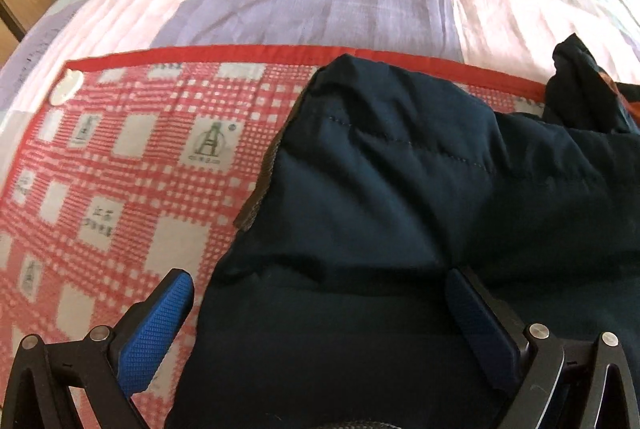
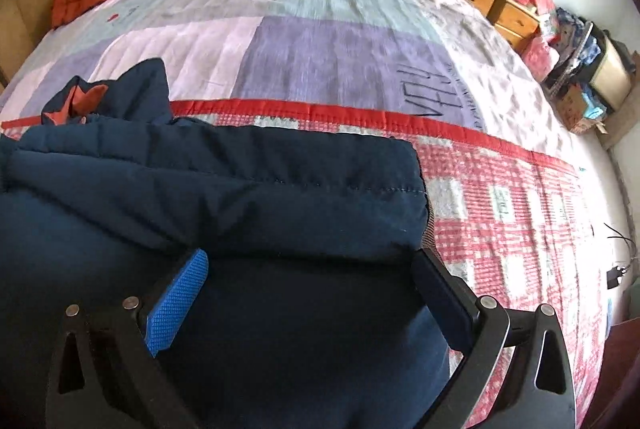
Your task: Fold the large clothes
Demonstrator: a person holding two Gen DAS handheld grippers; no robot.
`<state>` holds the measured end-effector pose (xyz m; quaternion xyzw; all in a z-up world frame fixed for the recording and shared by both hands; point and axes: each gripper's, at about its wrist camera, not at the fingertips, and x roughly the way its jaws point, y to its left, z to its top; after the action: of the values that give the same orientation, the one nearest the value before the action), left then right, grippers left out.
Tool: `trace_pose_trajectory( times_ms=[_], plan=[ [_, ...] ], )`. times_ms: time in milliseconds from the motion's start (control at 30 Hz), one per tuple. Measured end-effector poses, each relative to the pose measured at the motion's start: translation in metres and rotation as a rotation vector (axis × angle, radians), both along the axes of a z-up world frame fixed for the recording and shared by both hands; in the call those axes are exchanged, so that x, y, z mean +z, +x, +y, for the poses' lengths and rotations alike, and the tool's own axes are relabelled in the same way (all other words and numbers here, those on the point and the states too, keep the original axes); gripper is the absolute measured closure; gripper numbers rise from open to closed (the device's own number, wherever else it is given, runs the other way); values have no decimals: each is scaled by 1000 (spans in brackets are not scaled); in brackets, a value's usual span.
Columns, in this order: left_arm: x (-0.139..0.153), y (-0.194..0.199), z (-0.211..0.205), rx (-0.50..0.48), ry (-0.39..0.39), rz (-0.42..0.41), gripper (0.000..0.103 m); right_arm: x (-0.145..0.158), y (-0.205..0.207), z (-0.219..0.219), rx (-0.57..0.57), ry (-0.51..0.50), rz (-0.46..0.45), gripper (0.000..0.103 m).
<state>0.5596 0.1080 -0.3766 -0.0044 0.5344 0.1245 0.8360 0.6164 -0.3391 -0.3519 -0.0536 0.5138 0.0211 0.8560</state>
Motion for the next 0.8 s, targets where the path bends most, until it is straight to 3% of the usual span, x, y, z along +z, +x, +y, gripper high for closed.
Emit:
trace_pose_trajectory(
  times_ms=[100,167,267,433,533,667,800],
  plan=[
    [23,-17,-19,-45,34,-50,1,17,-16,11,-1,-36,-63,1],
    [44,-41,-42,-93,46,-103,1,44,-48,31,71,-1,-188,1],
    [60,-86,-81,-133,-47,-132,1,67,-106,70,206,59,-276,1],
    [43,-155,-139,-184,-121,-109,1,54,-193,131,380,108,-252,1],
    [14,-176,-140,-186,-137,-86,0,26,-218,147,445,52,-193,1],
    [3,-189,-109,-203,-72,-122,0,1,-227,104,438,-36,-199,1],
    [-1,-194,-48,-92,-39,-111,0,1,-217,4,219,3,-180,1]
  ],
)
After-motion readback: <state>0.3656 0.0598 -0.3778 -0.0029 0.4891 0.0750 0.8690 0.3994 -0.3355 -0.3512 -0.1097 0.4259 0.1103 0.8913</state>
